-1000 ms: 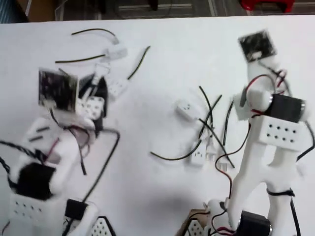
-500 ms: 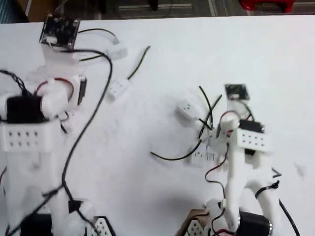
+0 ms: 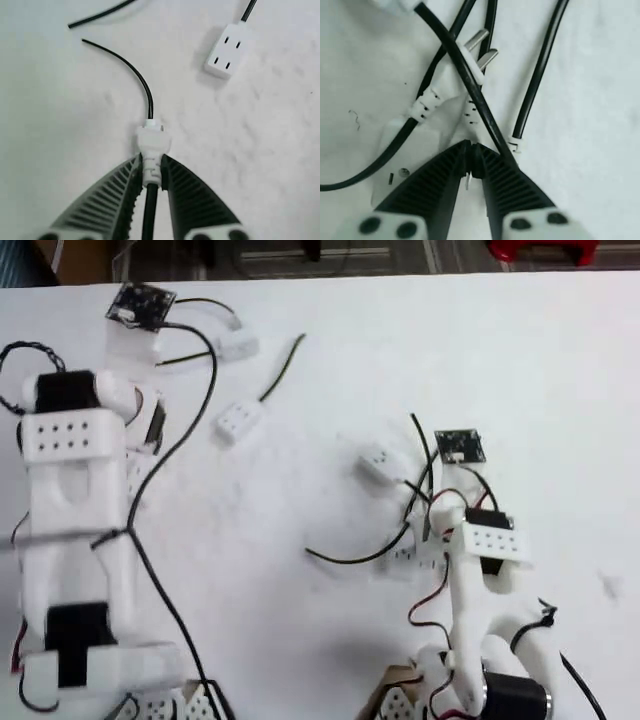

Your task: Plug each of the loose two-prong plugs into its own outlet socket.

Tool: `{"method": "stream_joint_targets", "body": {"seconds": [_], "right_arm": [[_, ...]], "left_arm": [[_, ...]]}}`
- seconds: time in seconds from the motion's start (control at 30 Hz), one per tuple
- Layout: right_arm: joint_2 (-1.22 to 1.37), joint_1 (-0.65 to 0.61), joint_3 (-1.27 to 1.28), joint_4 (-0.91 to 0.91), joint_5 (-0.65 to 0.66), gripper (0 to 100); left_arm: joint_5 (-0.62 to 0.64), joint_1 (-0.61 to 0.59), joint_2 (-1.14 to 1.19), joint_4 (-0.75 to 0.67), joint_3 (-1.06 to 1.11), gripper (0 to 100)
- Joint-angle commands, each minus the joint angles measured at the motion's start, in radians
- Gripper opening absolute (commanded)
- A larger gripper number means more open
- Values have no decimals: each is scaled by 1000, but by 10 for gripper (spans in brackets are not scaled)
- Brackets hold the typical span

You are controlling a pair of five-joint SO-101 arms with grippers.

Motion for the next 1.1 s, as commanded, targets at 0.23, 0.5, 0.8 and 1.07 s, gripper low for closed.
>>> {"method": "stream_joint_targets", "body": {"seconds": [0.23, 0.5, 0.8, 1.07], "right_arm": [[-18, -15, 17, -45, -6, 18], [-18, -12, 17, -44, -5, 18], [-18, -13, 26, -44, -5, 18], [-18, -12, 26, -45, -5, 18]], "left_arm": [[-84, -87, 148, 149, -158, 24], [-89, -90, 251, 302, -236, 24], [-64, -79, 285, 304, -233, 24], [-129, -90, 288, 275, -229, 24]]}}
